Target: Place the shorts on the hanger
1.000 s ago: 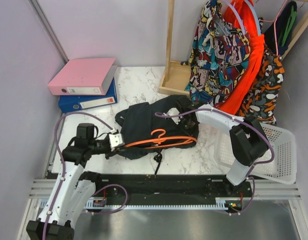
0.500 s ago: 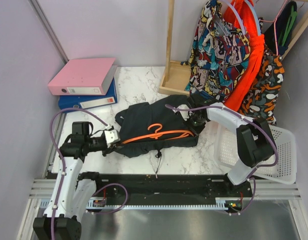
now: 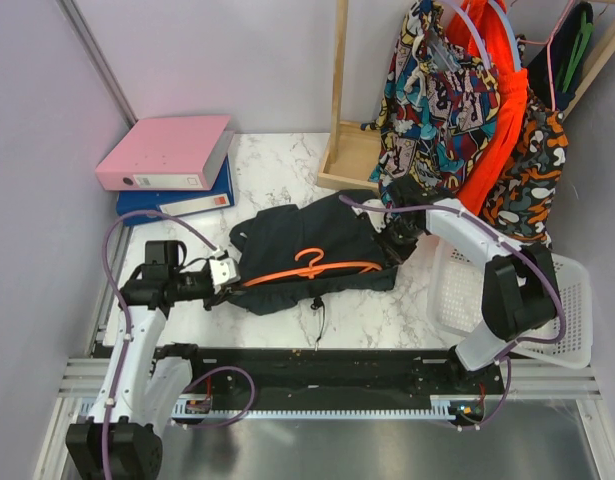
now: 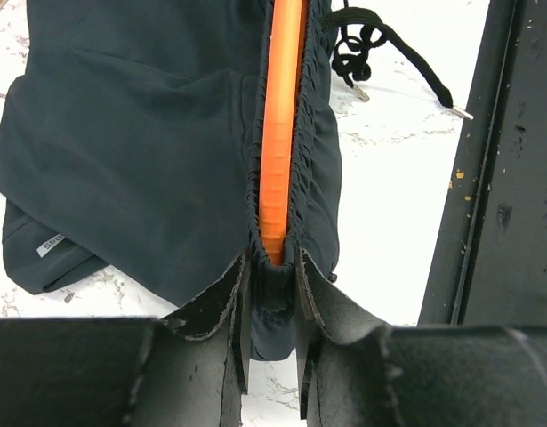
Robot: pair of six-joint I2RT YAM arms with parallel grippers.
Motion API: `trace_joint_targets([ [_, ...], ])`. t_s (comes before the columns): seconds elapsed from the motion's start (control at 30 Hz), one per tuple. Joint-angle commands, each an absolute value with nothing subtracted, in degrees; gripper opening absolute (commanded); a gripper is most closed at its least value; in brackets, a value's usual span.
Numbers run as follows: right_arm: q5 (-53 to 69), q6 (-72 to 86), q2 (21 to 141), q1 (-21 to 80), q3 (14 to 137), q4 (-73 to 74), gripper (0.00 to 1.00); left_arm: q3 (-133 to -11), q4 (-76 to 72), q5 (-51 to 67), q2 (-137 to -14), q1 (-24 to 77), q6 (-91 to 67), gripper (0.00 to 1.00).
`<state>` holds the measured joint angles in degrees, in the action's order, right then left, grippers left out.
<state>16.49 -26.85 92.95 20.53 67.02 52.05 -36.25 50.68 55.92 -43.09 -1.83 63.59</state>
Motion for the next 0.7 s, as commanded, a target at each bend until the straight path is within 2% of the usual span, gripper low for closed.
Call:
trace_joint_targets([
  [0.0, 13.7, -30.1, 90.4, 19.2, 74.2, 59.1, 0.0, -41.1, 50.1, 53.5, -46.3, -3.1, 64.8, 0.02],
  [0.17, 14.5, -29.5, 90.4, 22.3, 77.8, 61.3, 0.0, -41.1, 48.2, 52.2, -47.5, -2.4, 64.6, 0.02],
  [0.23, 14.5, -29.5, 90.3, 23.2, 77.9, 61.8, 0.04, -41.0, 47.6, 52.1, -47.5, -2.0, 64.2, 0.02],
  [0.33, 14.9, -29.9, 90.1, 23.6, 78.0, 62.1, 0.3, -40.5, 47.2, 52.6, -47.3, -2.1, 63.1, 0.02],
  [0.37, 14.9, -30.3, 90.2, 23.6, 78.3, 62.6, 0.44, -40.3, 46.8, 52.9, -47.3, -2.1, 62.7, 0.02],
  [0.4, 15.7, -30.6, 90.0, 23.6, 78.7, 63.0, 0.51, -40.0, 46.4, 52.9, -47.4, -2.1, 61.7, 0.02],
  [0.47, 16.5, -31.7, 89.4, 23.6, 79.8, 63.4, 0.62, -39.8, 45.9, 53.1, -47.5, -2.2, 61.2, 0.02],
  [0.53, 17.8, -32.7, 88.2, 23.6, 80.9, 63.4, 0.68, -39.6, 45.2, 53.3, -47.6, -2.1, 60.2, 0.02],
  [0.57, 18.4, -33.6, 88.0, 23.5, 81.4, 63.4, 0.77, -39.6, 44.9, 53.4, -48.0, -2.2, 60.1, 0.02],
  [0.67, 21.6, -34.8, 87.2, 23.5, 83.6, 62.6, 0.84, -39.9, 44.7, 53.9, -48.5, -2.1, 60.1, 0.02],
])
